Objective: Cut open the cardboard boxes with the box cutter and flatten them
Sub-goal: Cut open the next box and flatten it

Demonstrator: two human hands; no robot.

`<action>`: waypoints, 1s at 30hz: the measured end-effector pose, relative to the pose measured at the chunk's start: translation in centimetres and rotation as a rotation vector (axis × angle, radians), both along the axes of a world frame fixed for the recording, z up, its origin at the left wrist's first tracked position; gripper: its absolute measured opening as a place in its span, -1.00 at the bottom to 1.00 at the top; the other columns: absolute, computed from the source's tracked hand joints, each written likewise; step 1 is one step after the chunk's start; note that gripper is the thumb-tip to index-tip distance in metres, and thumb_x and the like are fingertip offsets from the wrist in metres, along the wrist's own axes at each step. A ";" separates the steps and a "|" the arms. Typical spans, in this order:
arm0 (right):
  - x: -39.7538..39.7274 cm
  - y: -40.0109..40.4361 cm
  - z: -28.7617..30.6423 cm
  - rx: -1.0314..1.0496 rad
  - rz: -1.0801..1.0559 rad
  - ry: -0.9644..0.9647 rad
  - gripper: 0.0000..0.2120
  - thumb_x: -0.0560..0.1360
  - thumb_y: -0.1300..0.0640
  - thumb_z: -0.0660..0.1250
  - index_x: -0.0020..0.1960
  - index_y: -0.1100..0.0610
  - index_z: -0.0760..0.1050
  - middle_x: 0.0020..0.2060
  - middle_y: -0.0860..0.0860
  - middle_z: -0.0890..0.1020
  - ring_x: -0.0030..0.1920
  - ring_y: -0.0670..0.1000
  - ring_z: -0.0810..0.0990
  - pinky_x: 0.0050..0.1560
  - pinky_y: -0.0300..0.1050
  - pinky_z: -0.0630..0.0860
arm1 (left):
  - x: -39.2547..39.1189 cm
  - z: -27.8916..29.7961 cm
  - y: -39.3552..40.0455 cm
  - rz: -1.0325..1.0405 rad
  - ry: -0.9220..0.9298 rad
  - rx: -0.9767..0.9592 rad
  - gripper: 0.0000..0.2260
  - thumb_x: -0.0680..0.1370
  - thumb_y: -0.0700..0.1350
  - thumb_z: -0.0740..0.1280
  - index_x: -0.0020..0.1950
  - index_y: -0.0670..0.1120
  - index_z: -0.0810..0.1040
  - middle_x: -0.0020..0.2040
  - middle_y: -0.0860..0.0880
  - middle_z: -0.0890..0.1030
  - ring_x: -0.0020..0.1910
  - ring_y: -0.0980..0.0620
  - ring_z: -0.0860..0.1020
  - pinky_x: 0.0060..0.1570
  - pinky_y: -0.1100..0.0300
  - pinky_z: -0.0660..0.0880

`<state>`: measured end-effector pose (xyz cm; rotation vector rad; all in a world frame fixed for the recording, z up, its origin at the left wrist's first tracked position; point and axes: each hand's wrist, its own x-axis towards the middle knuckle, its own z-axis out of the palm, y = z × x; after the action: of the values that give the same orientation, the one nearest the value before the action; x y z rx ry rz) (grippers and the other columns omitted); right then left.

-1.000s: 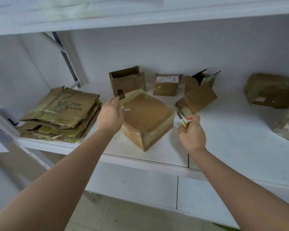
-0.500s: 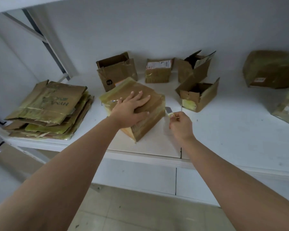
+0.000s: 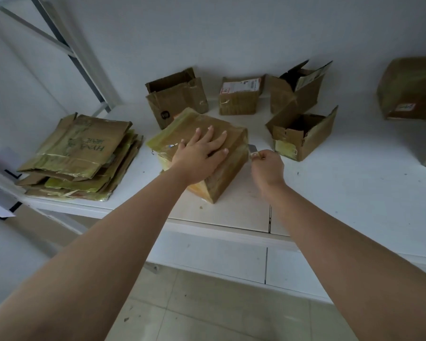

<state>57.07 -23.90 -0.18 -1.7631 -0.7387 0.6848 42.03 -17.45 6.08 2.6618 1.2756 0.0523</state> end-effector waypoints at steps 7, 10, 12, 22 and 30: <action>0.3 0.9 0.1 -0.050 0.064 0.055 -0.81 0.56 0.23 0.18 -0.15 0.22 0.52 -0.30 0.06 0.51 -0.29 0.01 0.47 -0.39 -0.23 0.34 | 0.9 -0.2 0.5 0.040 0.031 0.001 -0.58 0.66 0.12 -0.17 0.54 0.23 -0.03 0.58 0.08 -0.09 0.55 -0.03 -0.19 0.47 -0.14 -0.19; -0.2 0.3 0.1 -0.051 0.087 0.068 -0.81 0.56 0.25 0.17 -0.16 0.22 0.51 -0.32 0.06 0.48 -0.33 -0.01 0.44 -0.39 -0.22 0.33 | 0.9 -0.2 0.4 0.047 0.036 0.007 -0.58 0.66 0.12 -0.17 0.54 0.23 -0.04 0.58 0.08 -0.10 0.55 -0.03 -0.19 0.47 -0.15 -0.18; -0.2 0.1 0.3 -0.054 0.092 0.064 -0.81 0.54 0.26 0.17 -0.16 0.26 0.53 -0.31 0.11 0.50 -0.31 0.03 0.46 -0.35 -0.18 0.36 | 1.0 -0.2 0.3 0.049 0.039 0.014 -0.58 0.66 0.12 -0.17 0.54 0.22 -0.04 0.58 0.07 -0.10 0.55 -0.03 -0.19 0.47 -0.15 -0.17; -2.4 -1.6 1.5 -0.196 0.239 0.142 -0.85 0.58 0.19 0.21 0.06 0.23 0.50 -0.32 0.10 0.51 -0.49 -0.04 0.42 -0.62 -0.35 0.27 | 1.1 -0.2 0.2 0.060 0.042 0.022 -0.57 0.66 0.13 -0.17 0.55 0.22 -0.05 0.58 0.05 -0.09 0.55 -0.05 -0.17 0.47 -0.18 -0.14; -2.9 -4.5 3.2 -0.229 0.387 0.289 -0.87 0.58 0.18 0.24 -0.04 0.23 0.53 -0.46 0.06 0.47 -0.56 -0.05 0.37 -0.59 -0.31 0.23 | 1.1 -0.2 0.1 0.065 0.038 0.008 -0.57 0.66 0.15 -0.18 0.55 0.21 -0.04 0.58 0.04 -0.10 0.55 -0.05 -0.17 0.46 -0.20 -0.15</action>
<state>54.19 -28.36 2.98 -1.6861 -0.8322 1.3003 43.12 -17.31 5.92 2.6403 1.3760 0.0157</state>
